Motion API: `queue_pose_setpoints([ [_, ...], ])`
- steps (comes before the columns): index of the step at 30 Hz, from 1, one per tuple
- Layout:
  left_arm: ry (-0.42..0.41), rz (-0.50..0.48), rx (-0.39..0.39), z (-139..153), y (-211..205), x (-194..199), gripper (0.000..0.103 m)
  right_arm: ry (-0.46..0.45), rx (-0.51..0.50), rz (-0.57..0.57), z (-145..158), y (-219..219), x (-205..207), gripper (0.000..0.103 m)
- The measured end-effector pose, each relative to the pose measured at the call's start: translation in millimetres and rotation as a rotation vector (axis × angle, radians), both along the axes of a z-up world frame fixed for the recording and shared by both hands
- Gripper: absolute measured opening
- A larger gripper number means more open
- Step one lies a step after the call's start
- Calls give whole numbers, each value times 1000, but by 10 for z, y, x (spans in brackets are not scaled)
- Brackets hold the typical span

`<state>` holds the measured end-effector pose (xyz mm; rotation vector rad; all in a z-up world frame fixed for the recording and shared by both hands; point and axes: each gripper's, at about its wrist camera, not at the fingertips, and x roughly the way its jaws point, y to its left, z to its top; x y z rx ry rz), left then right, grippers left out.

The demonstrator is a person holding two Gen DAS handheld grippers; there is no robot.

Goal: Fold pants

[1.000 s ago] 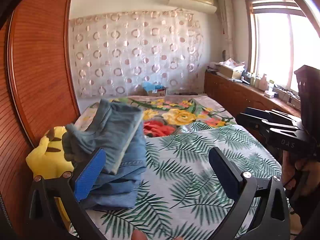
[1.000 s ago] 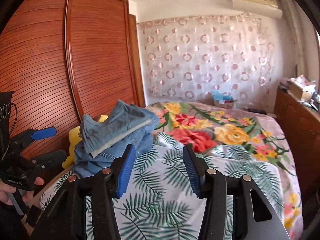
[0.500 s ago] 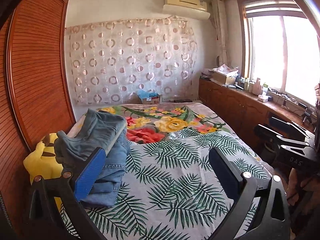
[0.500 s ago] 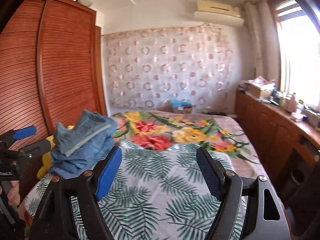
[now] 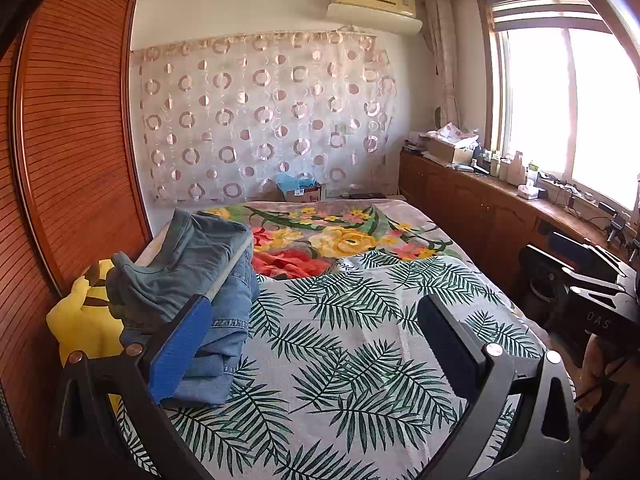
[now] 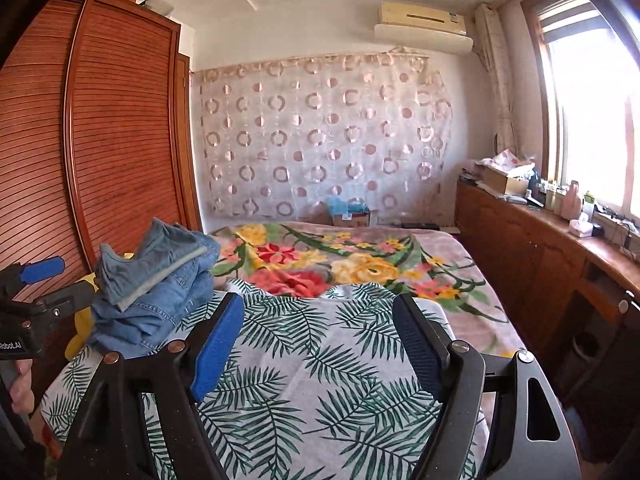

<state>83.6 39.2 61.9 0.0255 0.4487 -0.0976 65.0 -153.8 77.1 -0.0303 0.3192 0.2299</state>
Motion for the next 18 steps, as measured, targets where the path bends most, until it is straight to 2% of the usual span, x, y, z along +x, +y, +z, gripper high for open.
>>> queue_pose_setpoints([
  [18,-2,3,-1,-2,12,1,103,-1,8,-7,-123,-174,33,78],
])
